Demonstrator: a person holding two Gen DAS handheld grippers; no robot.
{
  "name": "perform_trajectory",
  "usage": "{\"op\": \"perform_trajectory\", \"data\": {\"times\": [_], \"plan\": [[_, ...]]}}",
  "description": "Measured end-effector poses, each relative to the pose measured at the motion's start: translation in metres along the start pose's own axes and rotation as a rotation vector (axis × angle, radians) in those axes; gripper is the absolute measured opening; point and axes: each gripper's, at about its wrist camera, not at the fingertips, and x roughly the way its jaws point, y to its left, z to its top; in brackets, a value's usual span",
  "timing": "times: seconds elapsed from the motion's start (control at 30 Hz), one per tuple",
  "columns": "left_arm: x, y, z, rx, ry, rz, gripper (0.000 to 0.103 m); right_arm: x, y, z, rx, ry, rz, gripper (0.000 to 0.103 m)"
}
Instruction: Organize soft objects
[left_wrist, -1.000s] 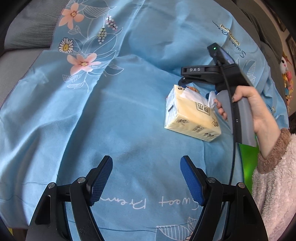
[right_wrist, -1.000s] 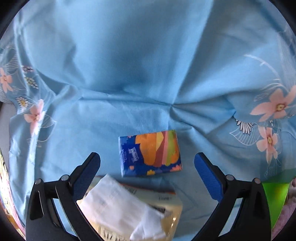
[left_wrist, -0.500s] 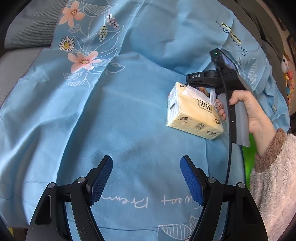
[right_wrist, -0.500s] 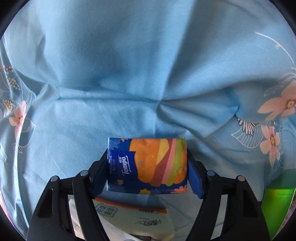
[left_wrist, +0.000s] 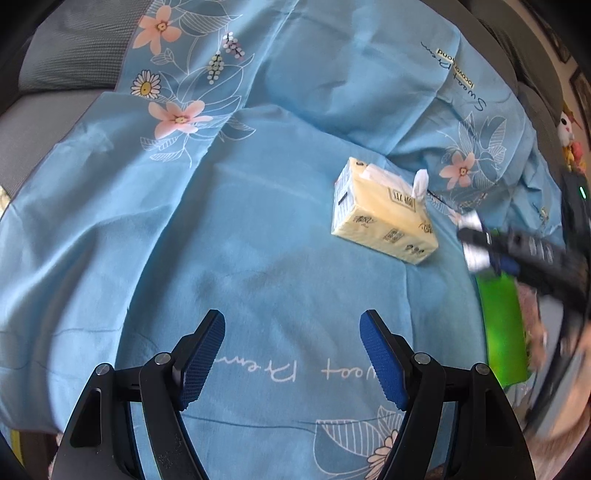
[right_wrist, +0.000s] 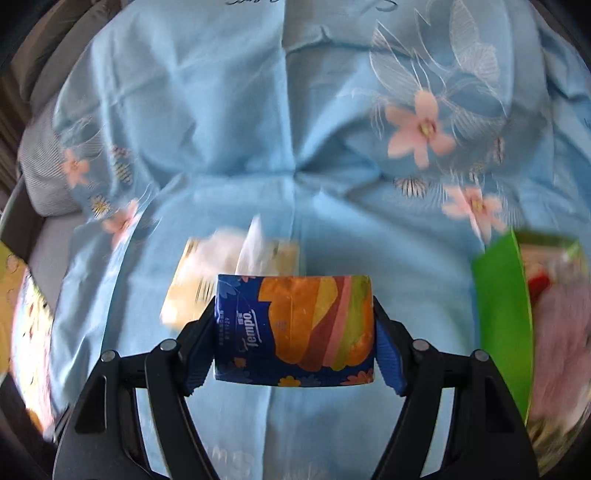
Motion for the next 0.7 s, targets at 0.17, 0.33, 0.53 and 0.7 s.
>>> {"op": "perform_trajectory", "data": {"times": [0.17, 0.33, 0.53, 0.7], "plan": [[0.004, -0.001, -0.016, 0.009, 0.037, 0.003, 0.076, 0.033, 0.01, -0.069, -0.021, 0.09, -0.05, 0.073], [0.007, -0.007, -0.027, 0.025, 0.066, -0.023, 0.076, 0.05, 0.006, -0.091, 0.054, 0.145, -0.007, 0.087], [0.006, -0.026, -0.033, 0.049, 0.067, -0.102, 0.076, 0.016, -0.01, -0.086, 0.168, 0.051, 0.084, 0.095], [0.016, -0.055, -0.04, 0.092, 0.097, -0.204, 0.076, 0.009, -0.029, -0.09, 0.242, 0.046, 0.14, 0.073]]}}
